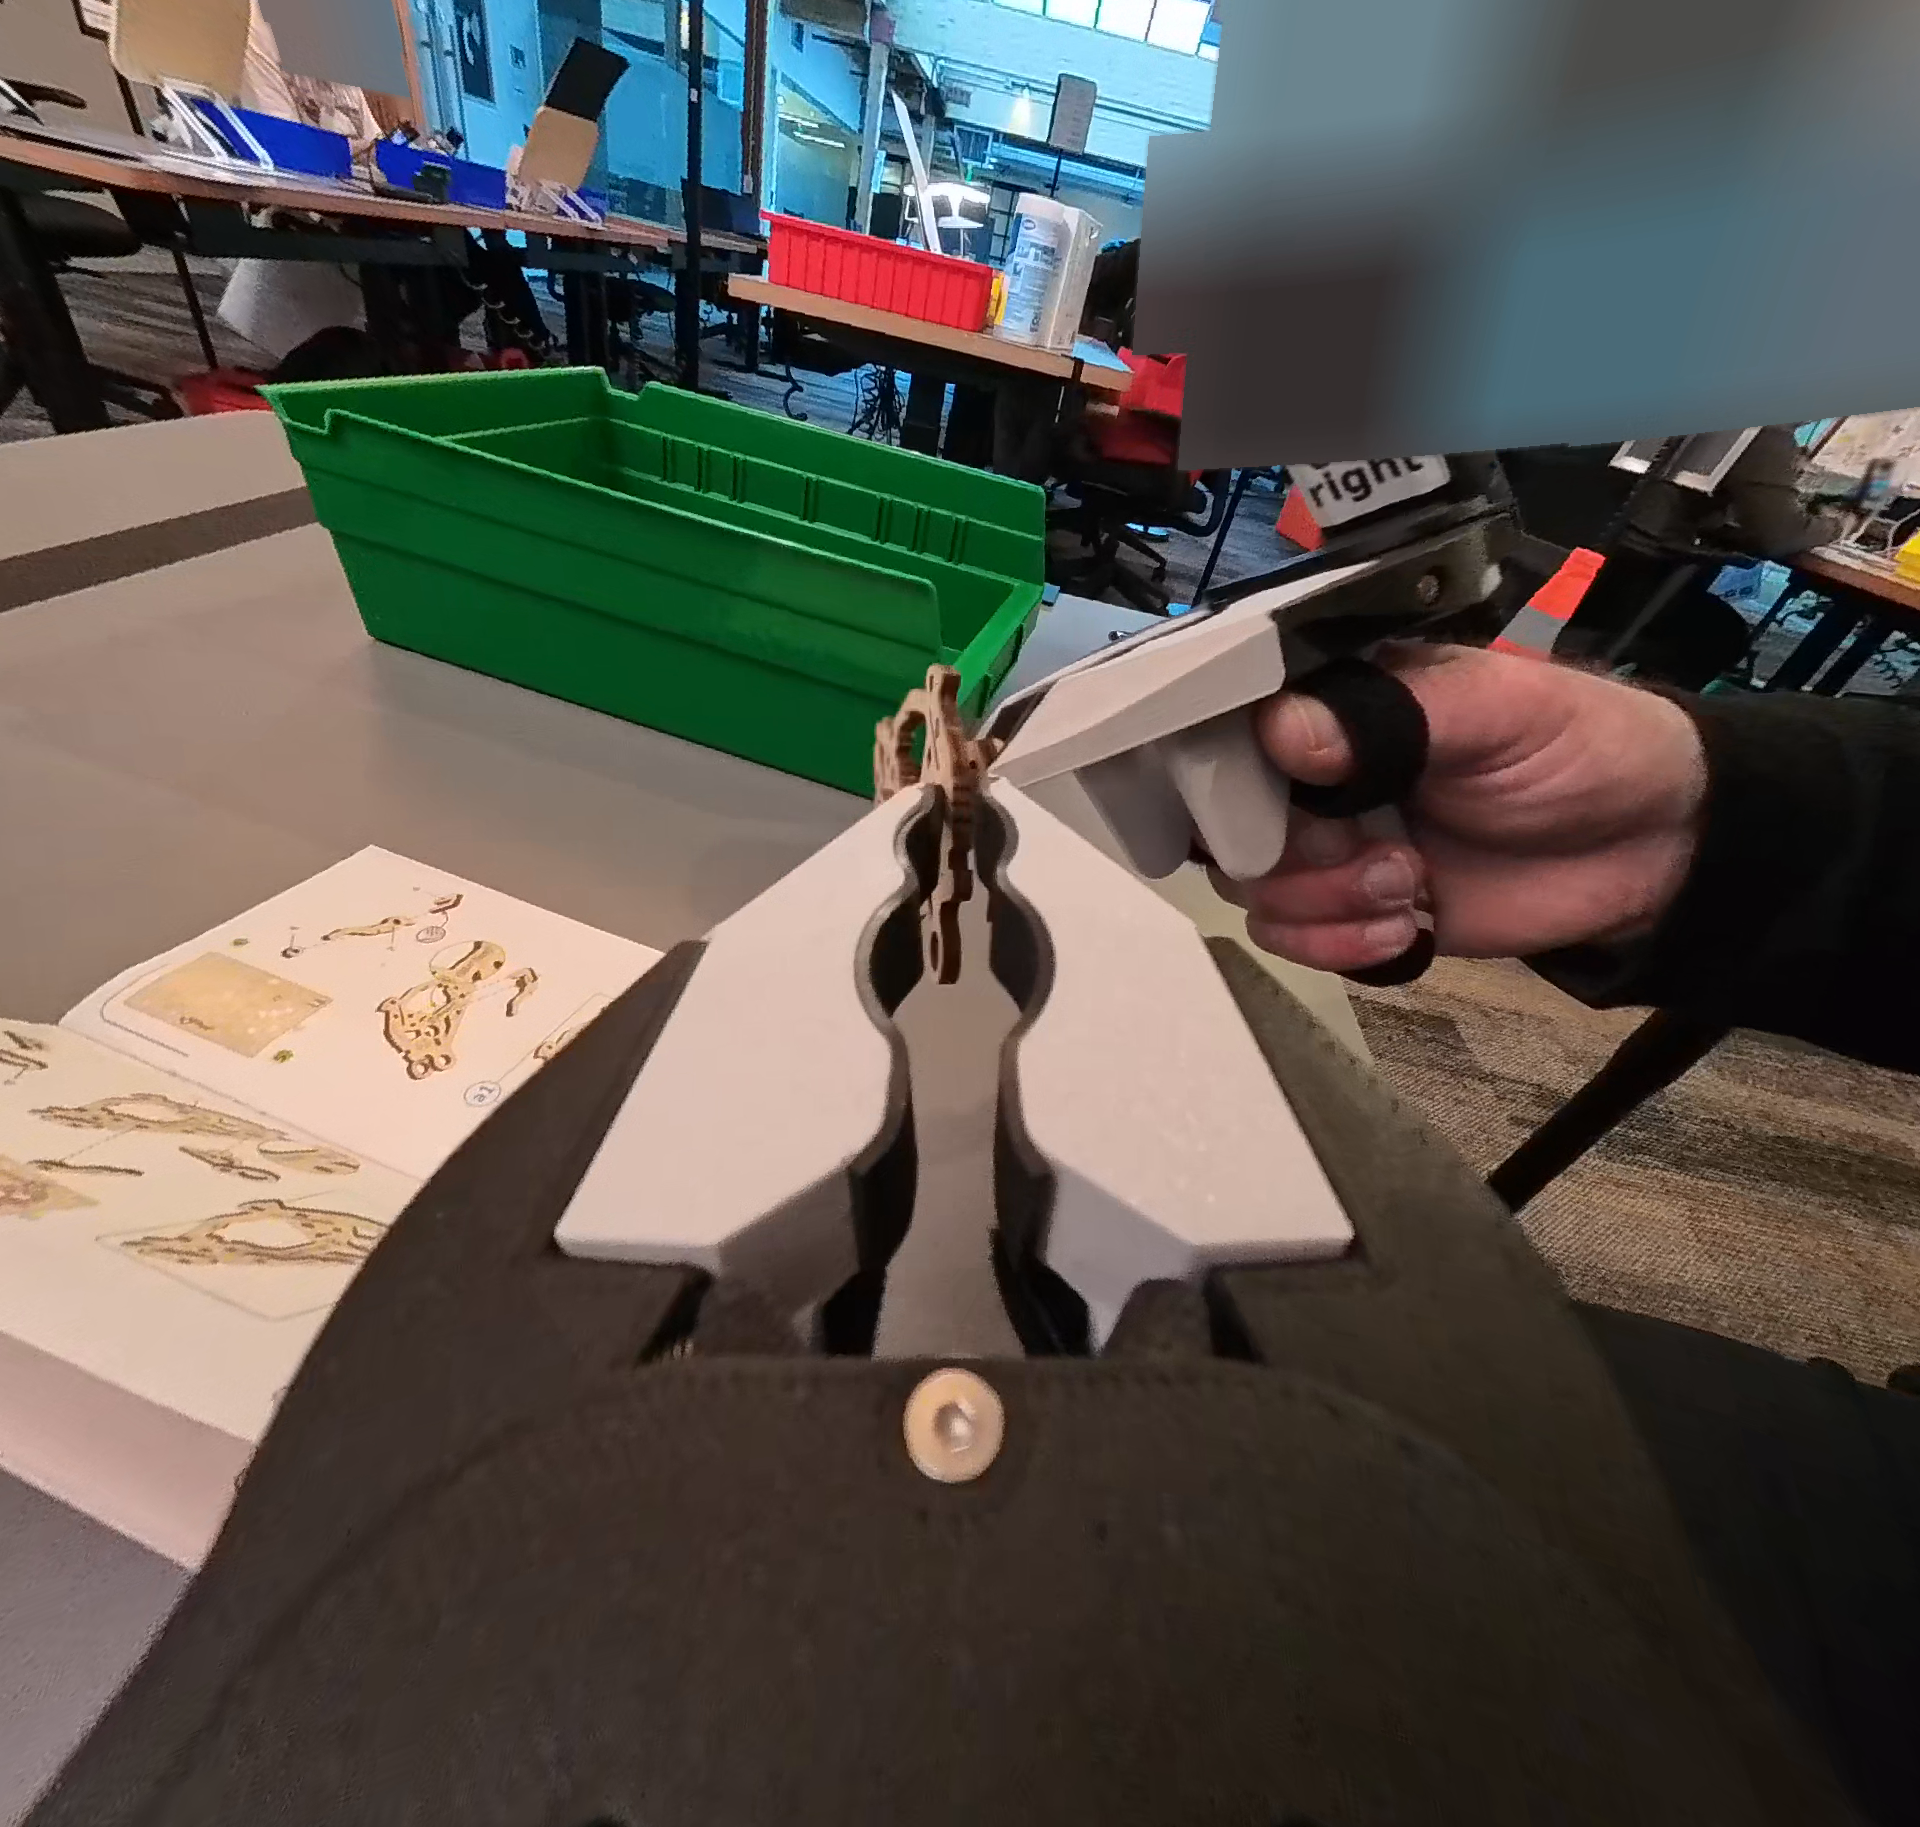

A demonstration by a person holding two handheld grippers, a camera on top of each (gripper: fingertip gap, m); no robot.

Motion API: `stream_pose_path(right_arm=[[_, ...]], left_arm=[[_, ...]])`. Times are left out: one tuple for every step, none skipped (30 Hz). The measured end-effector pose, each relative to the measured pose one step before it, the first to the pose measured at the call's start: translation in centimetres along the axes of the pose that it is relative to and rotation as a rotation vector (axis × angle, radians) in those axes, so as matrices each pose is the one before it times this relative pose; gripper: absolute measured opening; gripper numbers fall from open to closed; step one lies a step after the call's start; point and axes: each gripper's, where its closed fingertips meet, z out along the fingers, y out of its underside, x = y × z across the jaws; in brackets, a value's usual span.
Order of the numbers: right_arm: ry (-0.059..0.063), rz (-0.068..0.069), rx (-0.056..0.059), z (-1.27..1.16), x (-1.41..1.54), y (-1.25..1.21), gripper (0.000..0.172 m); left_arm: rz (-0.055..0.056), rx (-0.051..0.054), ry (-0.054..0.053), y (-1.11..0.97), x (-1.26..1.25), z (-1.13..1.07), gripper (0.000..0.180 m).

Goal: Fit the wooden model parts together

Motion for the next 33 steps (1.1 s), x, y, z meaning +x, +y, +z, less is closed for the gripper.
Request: stream_pose_path(right_arm=[[0.0056, -0.0165, -0.0098, 0.011, -0.035, 0.09, 0.008], [0.0033, -0.0148, -0.0099, -0.02, -0.062, 0.047, 0.007], [0.0042, -0.009, -0.0046, -0.031, -0.019, -0.028, 0.007], [0.0061, -0.0066, -0.0039, -0.04, 0.038, -0.017, 0.007], [0.0066, -0.007, -0.0053, -0.032, 0.07, 0.032, 0.007], [0.0025, -0.004, -0.0026, -0.013, 0.005, 0.036, 0.007], [-0.0015, 0.004, 0.002, -0.005, -0.047, -0.024, 0.007], [-0.0002, 0.0052, 0.003, 0.008, -0.014, -0.017, 0.007], [0.0004, 0.0025, 0.0023, 0.012, -0.009, -0.009, 0.007], [-0.0014, 0.0091, 0.0082, 0.005, -0.015, -0.095, 0.008], [-0.0022, 0.0157, 0.0109, 0.0, -0.007, -0.122, 0.007], [-0.0044, 0.0132, 0.0052, 0.025, -0.017, -0.028, 0.007], [-0.007, 0.008, 0.0, 0.036, -0.042, 0.036, 0.007], [-0.0063, 0.0048, 0.0003, 0.017, -0.037, -0.007, 0.007], [-0.005, 0.0031, 0.001, 0.011, -0.035, -0.056, 0.007], [-0.0076, -0.0012, -0.0039, 0.007, -0.088, -0.024, 0.007], [-0.0072, -0.0066, -0.0081, 0.011, -0.093, 0.011, 0.007], [-0.0031, -0.0098, -0.0076, -0.019, -0.053, 0.002, 0.007], [-0.0024, -0.0127, -0.006, -0.059, -0.04, -0.02, 0.007], [-0.0035, -0.0191, -0.0089, -0.047, -0.087, 0.039, 0.007], [-0.0011, -0.0238, -0.013, -0.061, -0.073, 0.076, 0.007], [-0.0063, -0.0235, -0.0089, -0.101, -0.158, -0.008, 0.007], [-0.0218, -0.0249, -0.0036, -0.126, -0.392, -0.122, 0.007], [-0.0195, -0.0276, -0.0073, -0.127, -0.359, -0.081, 0.007], [-0.008, -0.0325, -0.0126, -0.123, -0.18, -0.004, 0.007], [-0.0149, -0.0349, -0.0133, -0.118, -0.257, 0.032, 0.007], [-0.0222, -0.0298, -0.0112, -0.117, -0.336, 0.029, 0.007], [-0.0162, -0.0267, -0.0104, -0.138, -0.214, 0.038, 0.007], [-0.0194, -0.0332, -0.0104, -0.137, -0.29, 0.057, 0.007], [-0.0209, -0.0311, -0.0106, -0.101, -0.338, 0.082, 0.007], [-0.0153, -0.0197, -0.0105, -0.073, -0.232, 0.083, 0.007], [-0.017, -0.0152, -0.0088, -0.055, -0.249, 0.064, 0.007], [-0.0176, -0.0178, -0.0034, -0.043, -0.293, -0.01, 0.007]], left_arm=[[0.0014, -0.0018, 0.0039, 0.03, 0.021, -0.015, 0.003], [0.0071, -0.0042, 0.0041, 0.045, 0.038, -0.035, 0.003], [0.0062, -0.0068, 0.003, 0.079, 0.044, 0.03, 0.004], [-0.0008, -0.0073, 0.0001, 0.096, 0.012, 0.062, 0.004], [-0.0044, -0.0056, 0.0003, 0.088, 0.009, 0.044, 0.004], [-0.0001, -0.0031, 0.0019, 0.051, 0.022, 0.001, 0.004], [0.0029, 0.0044, -0.0004, -0.07, 0.009, -0.033, 0.003], [-0.0016, -0.0001, -0.0015, -0.005, -0.037, 0.004, 0.003], [-0.0058, 0.0011, -0.0008, -0.015, -0.024, -0.005, 0.002], [-0.0055, 0.0074, 0.0003, -0.086, 0.006, -0.02, 0.002], [-0.0072, 0.0053, 0.0019, -0.045, 0.007, 0.006, 0.003], [-0.0127, 0.0057, 0.0061, -0.062, -0.003, -0.033, 0.003], [-0.0198, 0.0078, 0.0122, -0.061, 0.002, -0.058, 0.003], [-0.0231, 0.0109, 0.0128, -0.105, 0.022, -0.06, 0.003], [-0.0147, 0.0154, 0.0032, -0.201, -0.045, -0.084, 0.004], [-0.0018, 0.0138, 0.0001, -0.259, -0.041, -0.124, 0.006], [-0.0029, 0.0083, 0.0052, -0.209, -0.014, -0.104, 0.009], [-0.0212, 0.0134, 0.0107, -0.258, -0.035, -0.109, 0.013], [-0.0411, 0.0158, 0.0194, -0.23, -0.02, -0.092, 0.021], [-0.0451, 0.0101, 0.0275, -0.129, 0.02, -0.063, 0.026], [-0.0447, 0.0083, 0.0262, -0.114, -0.004, -0.067, 0.031], [-0.0494, 0.0018, 0.0293, -0.025, 0.007, -0.02, 0.038], [-0.0567, -0.001, 0.037, 0.031, 0.132, 0.033, 0.045], [-0.0572, 0.0008, 0.0432, 0.053, 0.229, 0.06, 0.049], [-0.0523, -0.0094, 0.0489, 0.241, 0.39, 0.153, 0.053], [-0.0458, -0.0157, 0.0382, 0.35, 0.295, 0.222, 0.058], [-0.0339, -0.0103, 0.0256, 0.292, 0.192, 0.211, 0.061], [-0.0213, -0.01, 0.0148, 0.263, 0.093, 0.172, 0.063], [-0.0172, -0.0197, 0.017, 0.374, 0.154, 0.181, 0.065], [-0.0249, -0.0214, 0.0269, 0.404, 0.256, 0.221, 0.068], [-0.0321, -0.0053, 0.0353, 0.198, 0.322, 0.19, 0.068], [-0.0321, 0.0108, 0.0299, -0.026, 0.235, 0.13, 0.068], [-0.0266, -0.0001, 0.0256, 0.095, 0.192, 0.101, 0.069]])
